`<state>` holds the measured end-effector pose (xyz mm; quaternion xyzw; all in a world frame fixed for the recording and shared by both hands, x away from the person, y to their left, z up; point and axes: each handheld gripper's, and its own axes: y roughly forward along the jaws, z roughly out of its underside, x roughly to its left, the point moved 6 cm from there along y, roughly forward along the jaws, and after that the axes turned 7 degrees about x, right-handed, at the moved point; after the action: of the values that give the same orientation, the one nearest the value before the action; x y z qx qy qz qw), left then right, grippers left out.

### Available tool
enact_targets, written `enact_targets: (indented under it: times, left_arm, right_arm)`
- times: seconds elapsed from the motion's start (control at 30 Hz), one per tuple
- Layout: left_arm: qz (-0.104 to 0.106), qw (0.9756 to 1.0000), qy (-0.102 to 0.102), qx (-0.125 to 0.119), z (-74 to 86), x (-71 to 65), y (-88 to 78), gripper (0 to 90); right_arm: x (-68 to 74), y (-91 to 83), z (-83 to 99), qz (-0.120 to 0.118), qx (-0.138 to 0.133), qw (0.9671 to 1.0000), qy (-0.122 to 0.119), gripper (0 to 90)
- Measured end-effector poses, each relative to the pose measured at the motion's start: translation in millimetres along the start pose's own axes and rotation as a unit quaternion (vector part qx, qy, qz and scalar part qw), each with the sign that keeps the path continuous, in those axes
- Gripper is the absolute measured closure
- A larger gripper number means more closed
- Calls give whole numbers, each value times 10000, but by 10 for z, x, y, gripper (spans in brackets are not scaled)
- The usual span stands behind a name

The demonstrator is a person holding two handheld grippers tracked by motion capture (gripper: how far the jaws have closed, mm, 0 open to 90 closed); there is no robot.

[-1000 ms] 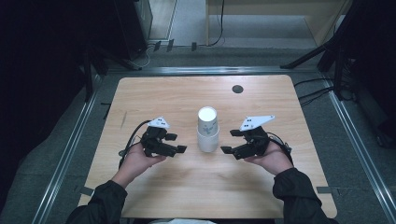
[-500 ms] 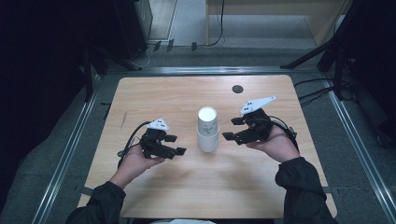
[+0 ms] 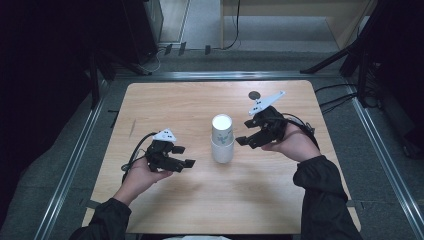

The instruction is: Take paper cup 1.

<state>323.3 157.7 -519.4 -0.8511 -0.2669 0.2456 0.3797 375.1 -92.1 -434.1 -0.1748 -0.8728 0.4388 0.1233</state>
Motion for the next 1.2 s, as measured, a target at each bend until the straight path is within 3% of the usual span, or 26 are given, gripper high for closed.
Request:
enact_targets:
  times: [0.13, 0.53, 1.2]
  left_arm:
    - [-61, 10000, -16, 11, 49, -4, -30, 301]
    - [-55, 10000, 1, 75, 147, -49, -60, 297]
    - [-72, 9999, -5, 103, 274, -124, -119, 293]
  right_arm:
    - [18, 45, -104, -8, 177, 9996, -206, 304]
    - [-10, 183, -285, -114, 470, 9975, -518, 276]
    - [16, 382, -534, -287, 681, 9943, -766, 265]
